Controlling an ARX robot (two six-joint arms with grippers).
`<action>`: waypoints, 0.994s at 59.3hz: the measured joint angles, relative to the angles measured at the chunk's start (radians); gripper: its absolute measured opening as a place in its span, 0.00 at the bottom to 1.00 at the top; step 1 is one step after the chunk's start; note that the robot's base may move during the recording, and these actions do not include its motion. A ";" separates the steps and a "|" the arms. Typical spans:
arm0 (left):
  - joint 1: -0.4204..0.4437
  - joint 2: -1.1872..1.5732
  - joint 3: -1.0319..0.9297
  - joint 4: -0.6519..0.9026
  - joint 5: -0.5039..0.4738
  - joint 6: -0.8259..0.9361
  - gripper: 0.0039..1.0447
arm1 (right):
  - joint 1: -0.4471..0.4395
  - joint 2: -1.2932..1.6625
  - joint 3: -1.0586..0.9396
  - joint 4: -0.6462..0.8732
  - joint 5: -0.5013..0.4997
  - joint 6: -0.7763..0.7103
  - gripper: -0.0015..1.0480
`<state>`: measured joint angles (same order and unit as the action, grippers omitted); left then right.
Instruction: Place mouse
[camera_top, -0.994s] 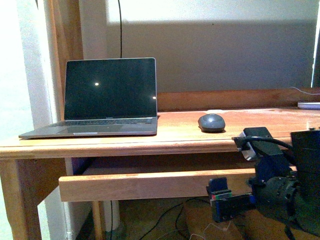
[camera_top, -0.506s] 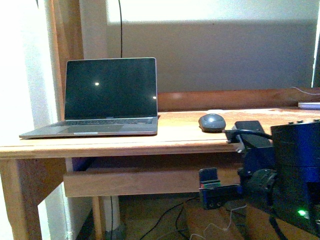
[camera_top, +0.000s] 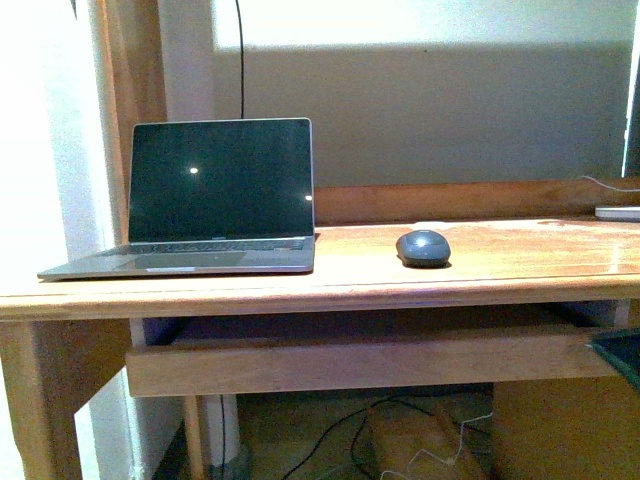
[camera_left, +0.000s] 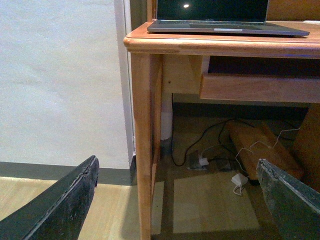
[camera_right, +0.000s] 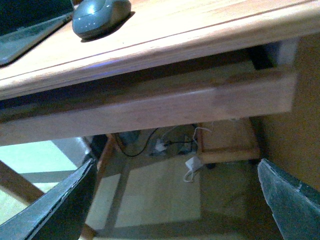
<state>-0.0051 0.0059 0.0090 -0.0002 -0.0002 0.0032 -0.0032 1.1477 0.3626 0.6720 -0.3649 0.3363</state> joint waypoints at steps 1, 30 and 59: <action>0.000 0.000 0.000 0.000 0.000 0.000 0.93 | -0.005 -0.016 -0.009 -0.007 -0.010 0.003 0.93; 0.000 0.000 0.000 0.000 0.000 0.000 0.93 | 0.386 -0.667 -0.283 -0.282 0.388 -0.001 0.83; 0.000 0.000 0.000 0.000 0.000 0.000 0.93 | 0.163 -0.918 -0.349 -0.444 0.516 -0.329 0.03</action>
<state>-0.0051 0.0059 0.0090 -0.0002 -0.0002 0.0032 0.1600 0.2298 0.0135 0.2283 0.1513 0.0071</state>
